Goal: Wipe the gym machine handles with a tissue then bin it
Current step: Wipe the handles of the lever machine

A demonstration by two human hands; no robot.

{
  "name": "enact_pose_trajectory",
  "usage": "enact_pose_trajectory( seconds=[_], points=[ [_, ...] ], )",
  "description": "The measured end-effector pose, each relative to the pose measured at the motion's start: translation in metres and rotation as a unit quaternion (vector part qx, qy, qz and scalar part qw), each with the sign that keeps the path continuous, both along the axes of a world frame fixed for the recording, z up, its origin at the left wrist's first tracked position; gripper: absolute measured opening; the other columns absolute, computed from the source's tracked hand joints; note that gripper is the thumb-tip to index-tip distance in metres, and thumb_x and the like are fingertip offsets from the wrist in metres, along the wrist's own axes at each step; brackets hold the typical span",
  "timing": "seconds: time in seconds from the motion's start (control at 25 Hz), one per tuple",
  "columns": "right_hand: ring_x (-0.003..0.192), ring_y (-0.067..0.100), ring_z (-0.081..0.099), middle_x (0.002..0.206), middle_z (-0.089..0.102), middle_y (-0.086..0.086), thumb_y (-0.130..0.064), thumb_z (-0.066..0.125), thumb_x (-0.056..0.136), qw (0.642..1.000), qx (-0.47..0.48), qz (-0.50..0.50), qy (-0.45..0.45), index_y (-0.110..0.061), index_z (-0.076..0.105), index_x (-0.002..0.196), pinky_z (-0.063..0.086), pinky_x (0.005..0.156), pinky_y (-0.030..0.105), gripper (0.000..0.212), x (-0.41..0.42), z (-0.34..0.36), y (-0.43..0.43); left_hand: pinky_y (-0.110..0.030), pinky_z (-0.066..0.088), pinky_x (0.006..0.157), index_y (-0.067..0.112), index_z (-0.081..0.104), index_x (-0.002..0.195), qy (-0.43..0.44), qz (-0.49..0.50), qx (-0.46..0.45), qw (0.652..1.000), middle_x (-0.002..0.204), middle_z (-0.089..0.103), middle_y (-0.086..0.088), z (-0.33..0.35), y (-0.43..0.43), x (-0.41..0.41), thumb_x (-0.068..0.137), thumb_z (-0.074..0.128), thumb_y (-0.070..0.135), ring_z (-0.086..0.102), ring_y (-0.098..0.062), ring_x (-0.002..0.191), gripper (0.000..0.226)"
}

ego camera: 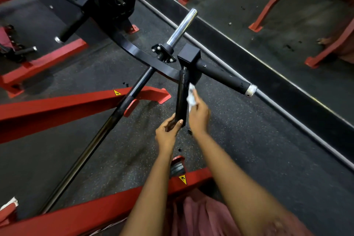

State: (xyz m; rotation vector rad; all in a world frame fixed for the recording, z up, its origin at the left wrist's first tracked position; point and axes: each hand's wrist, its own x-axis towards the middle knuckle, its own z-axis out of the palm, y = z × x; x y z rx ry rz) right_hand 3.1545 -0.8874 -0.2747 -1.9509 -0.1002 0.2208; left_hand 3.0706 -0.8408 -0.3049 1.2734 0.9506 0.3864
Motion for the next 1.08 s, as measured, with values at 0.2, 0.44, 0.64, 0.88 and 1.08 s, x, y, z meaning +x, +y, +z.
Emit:
enact_pose_trajectory(
  seconds=[0.2, 0.44, 0.64, 0.88, 1.08],
  points=[
    [0.119, 0.022, 0.052, 0.134, 0.051, 0.010, 0.001, 0.039, 0.093, 0.991, 0.065, 0.030, 0.110, -0.013, 0.042, 0.136, 0.042, 0.103, 0.035, 0.045, 0.033, -0.006, 0.025, -0.020, 0.048, 0.090, 0.007, 0.061, 0.118, 0.008, -0.004, 0.003, 1.000, 0.105, 0.066, -0.003, 0.002, 0.000, -0.002, 0.079, 0.070, 0.005, 0.063, 0.003, 0.084, 0.040],
    [0.117, 0.016, 0.052, 0.133, 0.052, 0.005, -0.002, 0.041, 0.094, 0.987, 0.066, 0.048, 0.136, -0.010, 0.042, 0.135, 0.044, 0.100, 0.032, 0.043, -0.007, -0.032, -0.004, -0.010, 0.048, 0.083, 0.002, 0.060, 0.118, 0.003, 0.000, 0.006, 1.000, 0.107, 0.064, -0.003, 0.001, -0.001, 0.000, 0.080, 0.068, 0.003, 0.062, 0.010, 0.082, 0.039],
    [0.110, 0.020, 0.057, 0.127, 0.057, 0.012, 0.001, 0.040, 0.093, 0.985, 0.020, 0.087, 0.148, -0.007, 0.046, 0.132, 0.044, 0.093, 0.031, 0.040, -0.043, -0.046, -0.031, -0.016, 0.049, 0.087, 0.005, 0.061, 0.118, 0.007, 0.005, 0.007, 1.000, 0.112, 0.065, -0.006, 0.005, -0.003, -0.001, 0.080, 0.068, 0.005, 0.062, -0.011, 0.099, 0.038],
    [0.091, 0.006, 0.061, 0.120, 0.059, 0.001, 0.006, 0.044, 0.091, 0.977, 0.105, 0.069, 0.172, -0.012, 0.052, 0.127, 0.054, 0.081, 0.020, 0.041, -0.024, -0.018, -0.058, -0.009, 0.037, 0.088, 0.012, 0.059, 0.123, 0.088, -0.051, 0.081, 0.992, 0.120, 0.064, -0.006, 0.020, -0.004, -0.006, 0.086, 0.064, 0.014, 0.057, -0.008, 0.107, 0.037],
    [0.093, 0.011, 0.064, 0.109, 0.065, 0.004, 0.007, 0.040, 0.090, 0.967, 0.177, 0.052, 0.177, -0.009, 0.063, 0.113, 0.055, 0.081, 0.021, 0.036, -0.003, 0.033, -0.084, -0.017, 0.040, 0.091, 0.014, 0.064, 0.114, 0.067, -0.001, 0.189, 0.980, 0.111, 0.066, -0.001, 0.056, -0.011, -0.003, 0.089, 0.059, 0.016, 0.058, -0.010, 0.102, 0.025]
  ],
)
